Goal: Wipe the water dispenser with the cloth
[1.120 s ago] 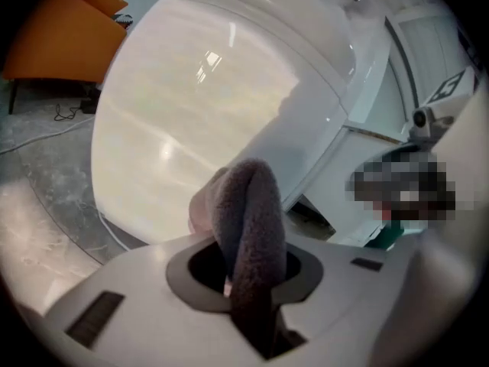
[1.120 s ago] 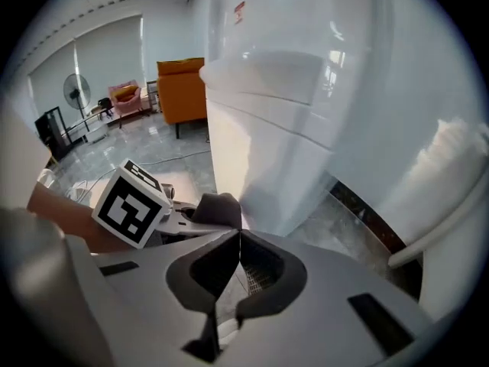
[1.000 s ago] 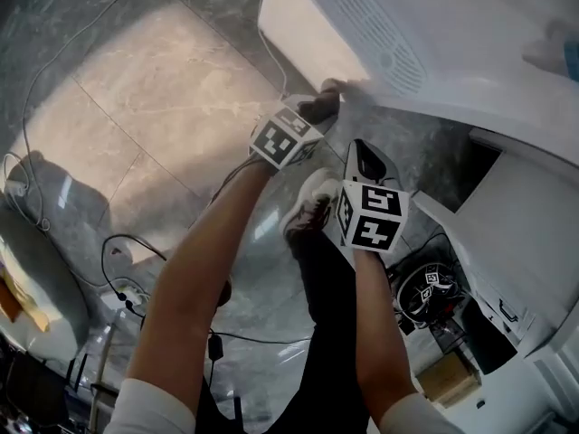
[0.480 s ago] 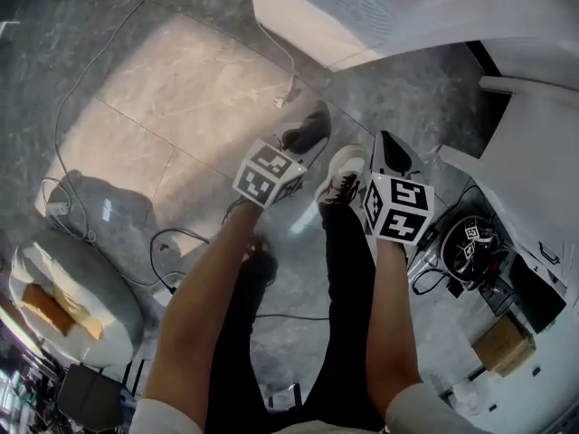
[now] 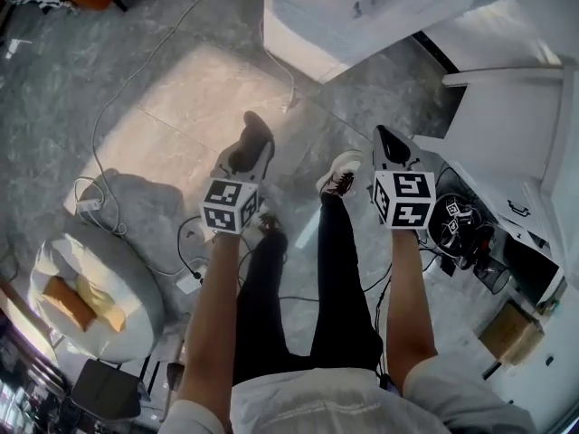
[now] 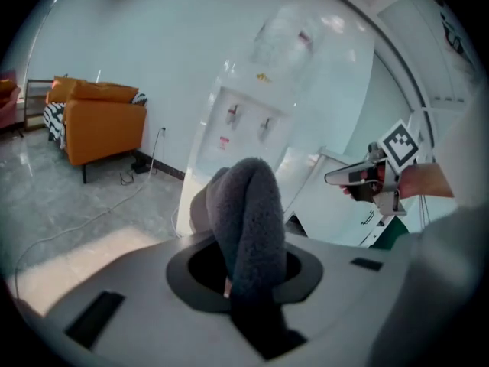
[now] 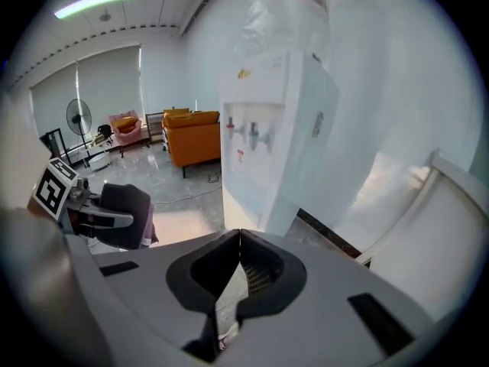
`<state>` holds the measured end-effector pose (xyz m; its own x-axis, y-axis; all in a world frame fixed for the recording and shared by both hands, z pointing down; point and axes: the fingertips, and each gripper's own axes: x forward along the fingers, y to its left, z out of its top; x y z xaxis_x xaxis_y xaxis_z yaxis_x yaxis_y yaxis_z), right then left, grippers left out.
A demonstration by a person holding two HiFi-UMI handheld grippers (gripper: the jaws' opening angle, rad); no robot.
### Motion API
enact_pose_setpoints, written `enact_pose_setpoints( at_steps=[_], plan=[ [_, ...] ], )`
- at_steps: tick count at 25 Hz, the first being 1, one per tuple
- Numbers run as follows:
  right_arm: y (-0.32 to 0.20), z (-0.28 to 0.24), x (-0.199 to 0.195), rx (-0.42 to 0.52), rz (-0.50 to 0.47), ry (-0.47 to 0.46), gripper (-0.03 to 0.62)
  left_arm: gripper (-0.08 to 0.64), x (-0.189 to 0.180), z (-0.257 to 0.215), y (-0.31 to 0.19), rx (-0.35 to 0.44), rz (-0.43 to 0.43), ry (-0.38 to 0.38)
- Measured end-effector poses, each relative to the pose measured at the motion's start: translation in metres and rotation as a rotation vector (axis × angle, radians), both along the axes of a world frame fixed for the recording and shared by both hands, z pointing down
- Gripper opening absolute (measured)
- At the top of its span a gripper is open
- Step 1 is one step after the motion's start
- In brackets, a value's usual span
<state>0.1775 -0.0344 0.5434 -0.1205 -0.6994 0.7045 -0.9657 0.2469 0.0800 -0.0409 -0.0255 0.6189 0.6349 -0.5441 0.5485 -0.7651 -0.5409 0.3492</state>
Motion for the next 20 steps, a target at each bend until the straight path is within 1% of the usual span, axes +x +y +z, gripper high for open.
enact_pose_setpoints(
  at_steps=[3,6,9,11,15,18,20],
  plan=[
    [0.002,-0.075,-0.014,0.044,-0.041,0.006,0.014,0.083,-0.023,-0.081,0.003,0.048,-0.049,0.014],
    [-0.004,-0.15,-0.036,0.114,-0.088,-0.006,0.015,0.083,-0.045,-0.165,-0.009,0.128,-0.091,0.025],
    [-0.012,-0.227,-0.047,0.19,-0.136,0.033,0.014,0.083,-0.059,-0.249,-0.016,0.213,-0.126,0.051],
    [-0.024,-0.28,-0.051,0.254,-0.145,0.041,0.014,0.082,-0.067,-0.303,-0.025,0.284,-0.114,0.04],
    [-0.038,-0.38,-0.062,0.382,-0.15,0.029,0.014,0.082,-0.081,-0.397,-0.045,0.443,-0.053,-0.041],
    [-0.039,-0.446,-0.081,0.461,-0.172,-0.054,0.014,0.082,-0.086,-0.464,-0.058,0.545,-0.037,-0.066],
    [-0.035,-0.484,-0.093,0.511,-0.21,-0.091,0.015,0.083,-0.085,-0.508,-0.06,0.617,-0.017,-0.081]
  ],
)
